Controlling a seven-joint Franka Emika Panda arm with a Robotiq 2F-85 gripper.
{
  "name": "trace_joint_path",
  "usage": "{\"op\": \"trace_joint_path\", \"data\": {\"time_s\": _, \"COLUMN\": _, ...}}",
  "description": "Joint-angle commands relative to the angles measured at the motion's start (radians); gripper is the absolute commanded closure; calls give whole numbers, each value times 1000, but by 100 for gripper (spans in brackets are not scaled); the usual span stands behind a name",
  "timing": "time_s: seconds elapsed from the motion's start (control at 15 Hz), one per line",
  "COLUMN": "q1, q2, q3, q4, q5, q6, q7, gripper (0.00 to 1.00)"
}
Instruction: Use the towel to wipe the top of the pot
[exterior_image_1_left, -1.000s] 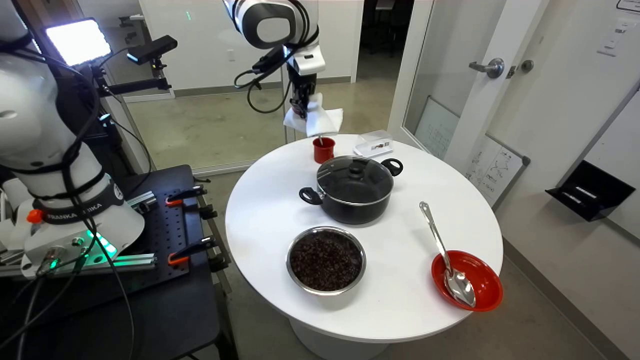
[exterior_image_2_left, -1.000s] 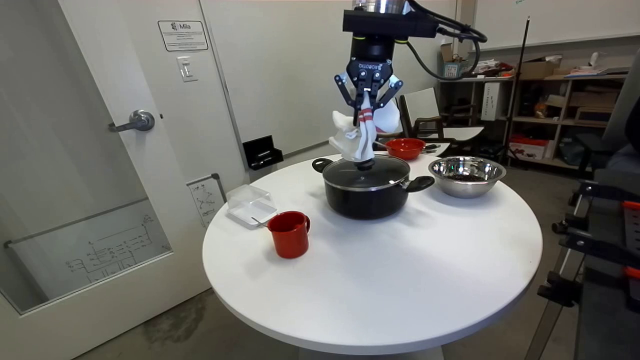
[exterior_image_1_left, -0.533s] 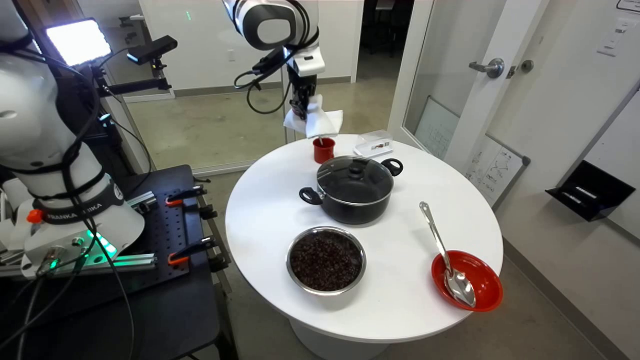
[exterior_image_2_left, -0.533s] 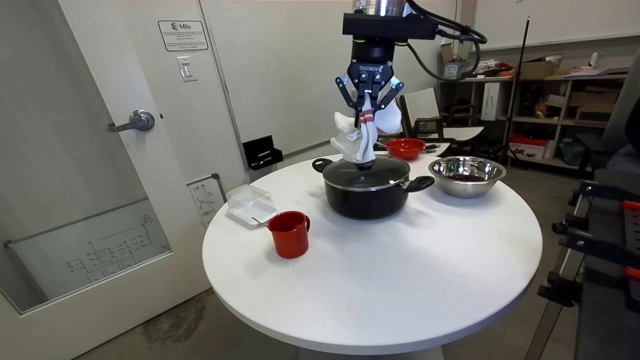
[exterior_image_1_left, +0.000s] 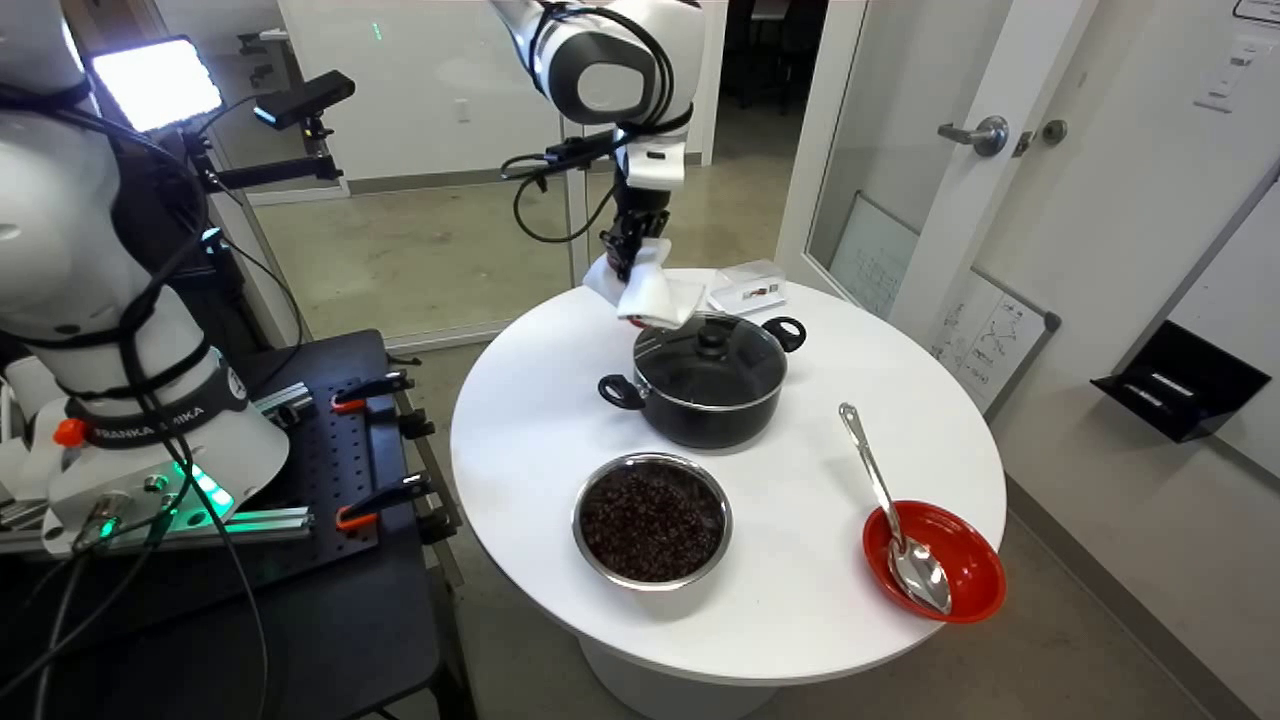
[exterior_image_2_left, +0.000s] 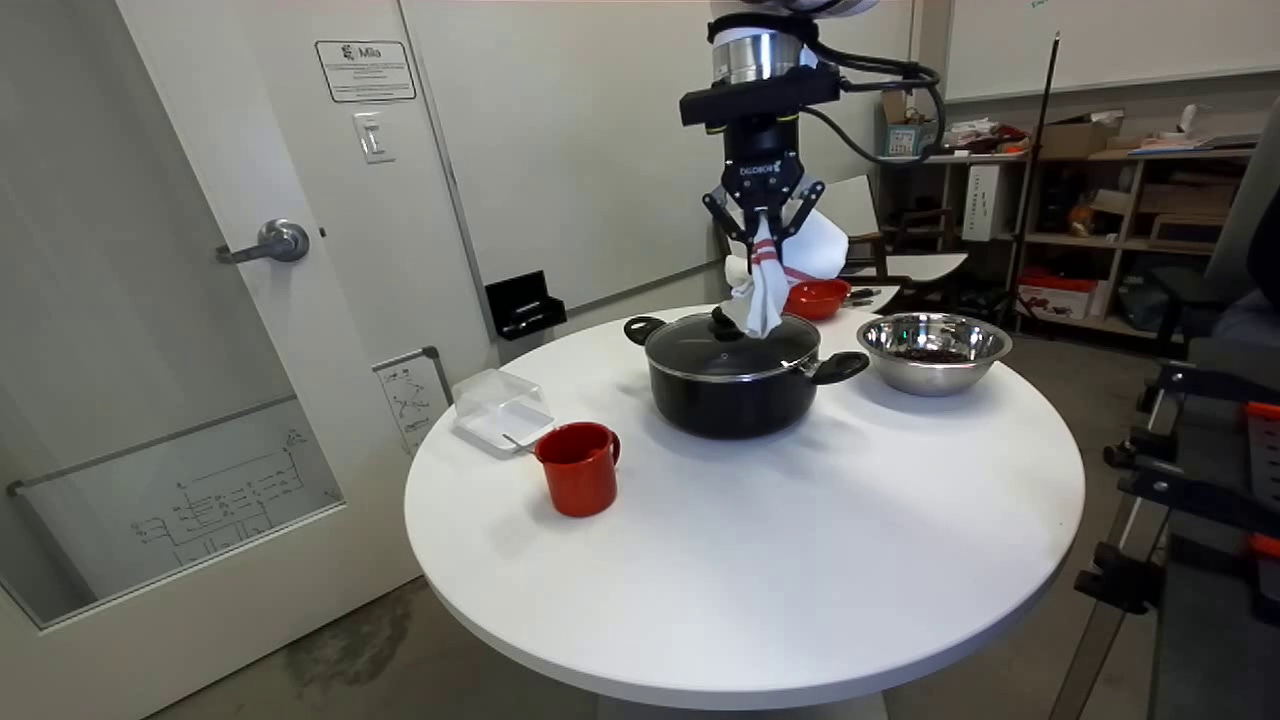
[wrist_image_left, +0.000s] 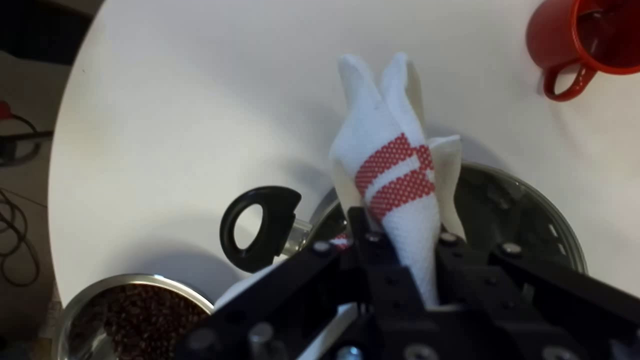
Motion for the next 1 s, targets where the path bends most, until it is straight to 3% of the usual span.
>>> {"op": "trace_joint_path", "data": {"time_s": 0.0, "q1": -29, "q2": 123, "q3": -2, "q4": 161, "q5": 65, "q6": -148, "q7": -6, "gripper": 97}}
{"op": "trace_joint_path", "data": {"time_s": 0.27, "q1": 0, "q2": 226, "q3": -48, "q4": 217, "q5": -25, "q6": -78, "q7": 48, "gripper": 97}}
{"op": "trace_joint_path", "data": {"time_s": 0.47, "q1": 14, "q2": 292, "q3": -71, "q4": 253, "q5": -71, "q6": -99, "q7": 89, "gripper": 97}}
{"op": "trace_joint_path", "data": {"time_s": 0.93, "q1": 23, "q2": 342, "q3": -54, "q4": 294, "q5": -74, "q6": -103, "q7": 63, "gripper": 97}}
